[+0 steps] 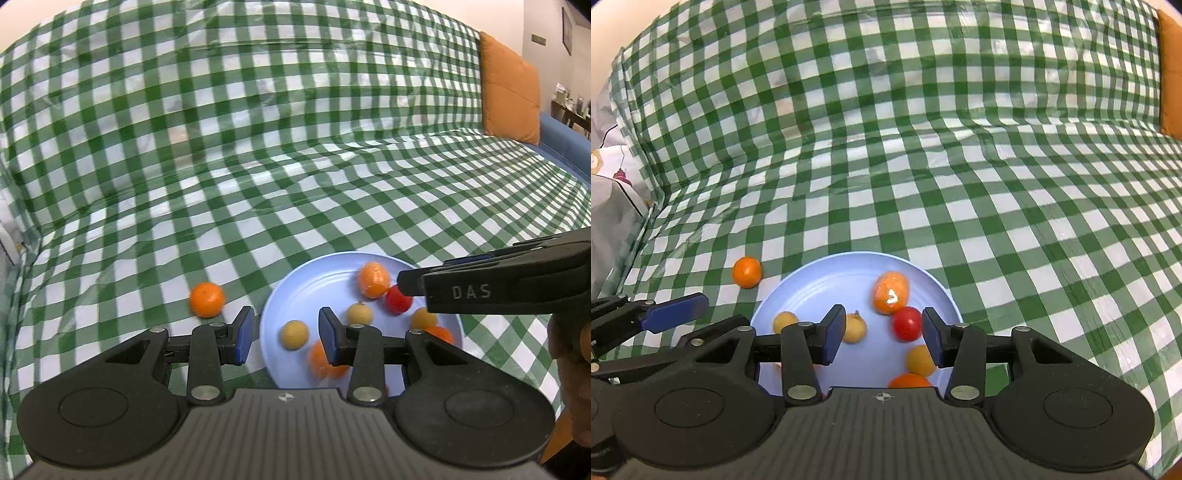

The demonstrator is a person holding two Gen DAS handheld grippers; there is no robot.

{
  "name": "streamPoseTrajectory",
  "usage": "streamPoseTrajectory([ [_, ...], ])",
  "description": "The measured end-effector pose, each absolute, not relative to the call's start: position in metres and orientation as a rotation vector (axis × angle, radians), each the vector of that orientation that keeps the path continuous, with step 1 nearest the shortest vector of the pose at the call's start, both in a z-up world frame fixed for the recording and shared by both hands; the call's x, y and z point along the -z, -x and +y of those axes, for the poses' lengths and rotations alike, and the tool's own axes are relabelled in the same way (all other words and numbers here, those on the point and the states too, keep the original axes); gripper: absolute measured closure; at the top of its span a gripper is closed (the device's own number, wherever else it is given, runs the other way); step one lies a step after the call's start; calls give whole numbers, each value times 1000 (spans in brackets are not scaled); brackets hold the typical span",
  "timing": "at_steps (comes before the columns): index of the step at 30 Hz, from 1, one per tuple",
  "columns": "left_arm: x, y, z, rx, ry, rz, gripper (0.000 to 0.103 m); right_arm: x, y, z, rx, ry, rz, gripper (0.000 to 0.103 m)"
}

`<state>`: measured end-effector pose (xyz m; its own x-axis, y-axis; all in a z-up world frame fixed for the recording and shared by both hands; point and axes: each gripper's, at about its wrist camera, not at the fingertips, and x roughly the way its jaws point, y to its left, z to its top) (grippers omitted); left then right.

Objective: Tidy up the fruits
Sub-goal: 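Open the left tool to drop the mandarin while the right tool releases the yellow fruit, then grasp the last yellow fruit with the left tool while the right tool grasps the last mandarin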

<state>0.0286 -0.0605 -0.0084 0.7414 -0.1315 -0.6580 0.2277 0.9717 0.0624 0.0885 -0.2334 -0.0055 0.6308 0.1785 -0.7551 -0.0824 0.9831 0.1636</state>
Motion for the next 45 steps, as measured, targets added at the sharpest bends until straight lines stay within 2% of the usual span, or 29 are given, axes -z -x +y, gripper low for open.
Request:
streamPoseTrajectory([
  [14, 9, -31, 5, 69, -64, 783, 65, 2, -87, -215, -172, -158, 862, 55],
  [24, 34, -52, 77, -46, 202, 993, 62, 1, -89, -195, -219, -186, 863, 55],
  [28, 47, -59, 78, -19, 237, 1068, 60, 3, -90, -185, -241, -194, 870, 55],
  [35, 63, -64, 58, -4, 136, 1129, 60, 13, -100, -158, -268, -186, 895, 55],
  [39, 67, -67, 57, -1, 122, 1136, 75, 19, -110, -139, -298, -171, 907, 55],
  [45, 60, -66, 67, -67, 82, 1105, 75, 31, -132, -109, -320, -155, 915, 55],
])
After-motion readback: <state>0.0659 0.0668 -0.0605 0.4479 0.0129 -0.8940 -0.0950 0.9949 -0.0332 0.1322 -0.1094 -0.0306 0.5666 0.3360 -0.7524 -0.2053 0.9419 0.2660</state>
